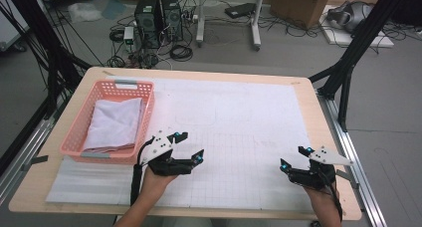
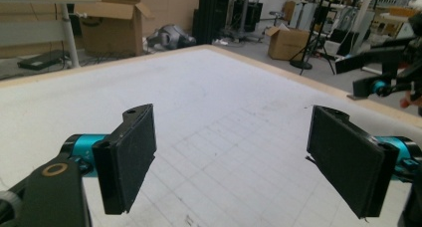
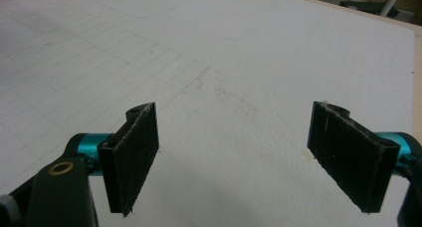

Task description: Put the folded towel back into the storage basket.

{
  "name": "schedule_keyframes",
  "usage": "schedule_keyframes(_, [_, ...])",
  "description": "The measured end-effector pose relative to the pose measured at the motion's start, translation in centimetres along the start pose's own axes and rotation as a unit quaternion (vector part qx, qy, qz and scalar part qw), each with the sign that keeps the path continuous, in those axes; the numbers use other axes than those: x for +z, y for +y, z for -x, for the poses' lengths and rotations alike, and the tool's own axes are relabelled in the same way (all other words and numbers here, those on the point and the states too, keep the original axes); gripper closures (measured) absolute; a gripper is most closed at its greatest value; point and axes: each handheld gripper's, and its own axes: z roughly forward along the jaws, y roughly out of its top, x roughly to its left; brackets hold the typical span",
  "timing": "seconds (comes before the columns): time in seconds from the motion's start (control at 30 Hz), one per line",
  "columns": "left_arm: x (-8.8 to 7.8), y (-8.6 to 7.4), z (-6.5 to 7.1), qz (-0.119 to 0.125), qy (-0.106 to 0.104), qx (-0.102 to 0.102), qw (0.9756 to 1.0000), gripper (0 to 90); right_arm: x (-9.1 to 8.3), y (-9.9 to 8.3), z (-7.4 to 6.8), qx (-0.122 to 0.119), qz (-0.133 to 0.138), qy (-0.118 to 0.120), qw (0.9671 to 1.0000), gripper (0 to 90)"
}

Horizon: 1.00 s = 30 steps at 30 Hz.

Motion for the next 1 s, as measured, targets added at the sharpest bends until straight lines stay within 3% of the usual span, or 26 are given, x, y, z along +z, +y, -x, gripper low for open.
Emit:
schedule_keyframes(0.27, [0.5,-1.3,-0.1,-0.018,0.002,-0.01,0.9998,19.8,0.1,0.0,-0.1,-0.002,-0.001,0.001,1.0,19.1])
schedule_keyframes(1.0, [0.2,-1.7,-0.8,-0.021,0.006,-0.023,0.9995,19.9,0.2,0.0,-0.2,0.0,-0.002,0.004,1.0,19.2])
